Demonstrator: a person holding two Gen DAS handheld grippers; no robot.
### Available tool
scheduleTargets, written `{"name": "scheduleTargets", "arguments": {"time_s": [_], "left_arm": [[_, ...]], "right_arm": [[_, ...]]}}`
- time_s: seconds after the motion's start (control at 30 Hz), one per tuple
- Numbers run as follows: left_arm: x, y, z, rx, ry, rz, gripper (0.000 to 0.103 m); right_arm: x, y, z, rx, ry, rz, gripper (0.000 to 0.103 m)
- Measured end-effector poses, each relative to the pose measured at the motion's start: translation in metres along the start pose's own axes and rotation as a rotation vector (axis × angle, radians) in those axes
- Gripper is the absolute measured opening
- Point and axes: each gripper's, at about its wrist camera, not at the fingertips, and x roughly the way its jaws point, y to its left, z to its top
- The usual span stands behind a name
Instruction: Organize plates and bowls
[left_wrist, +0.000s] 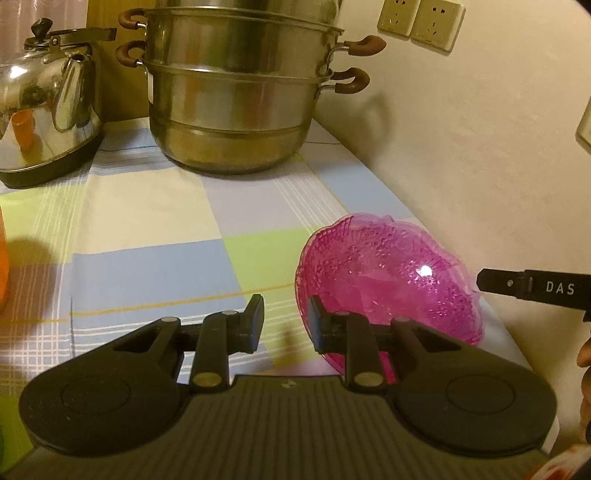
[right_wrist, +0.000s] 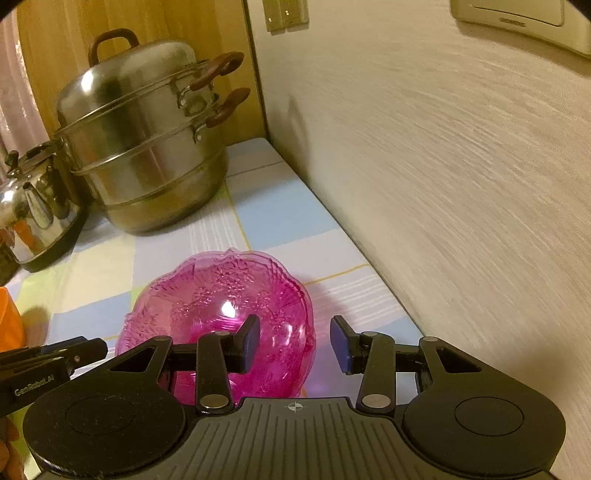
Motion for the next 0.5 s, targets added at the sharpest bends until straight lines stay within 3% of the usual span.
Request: {"name": "scheduleTargets", "arguments": {"time_s": [0.33,0.5], "left_arm": [[-0.062,-0.014,-0.018,-0.014,-0.048,-0.031,0.022],[-0.103,-0.017,-0.048,-0.053,-0.044,-0.015,0.022]], "right_arm": [[-0.029,-0.011,-0.012,0.093,0.016,0.013,0.043],[-0.057,0.009,-0.042,0.075,0.037,0.066,0.042]]}}
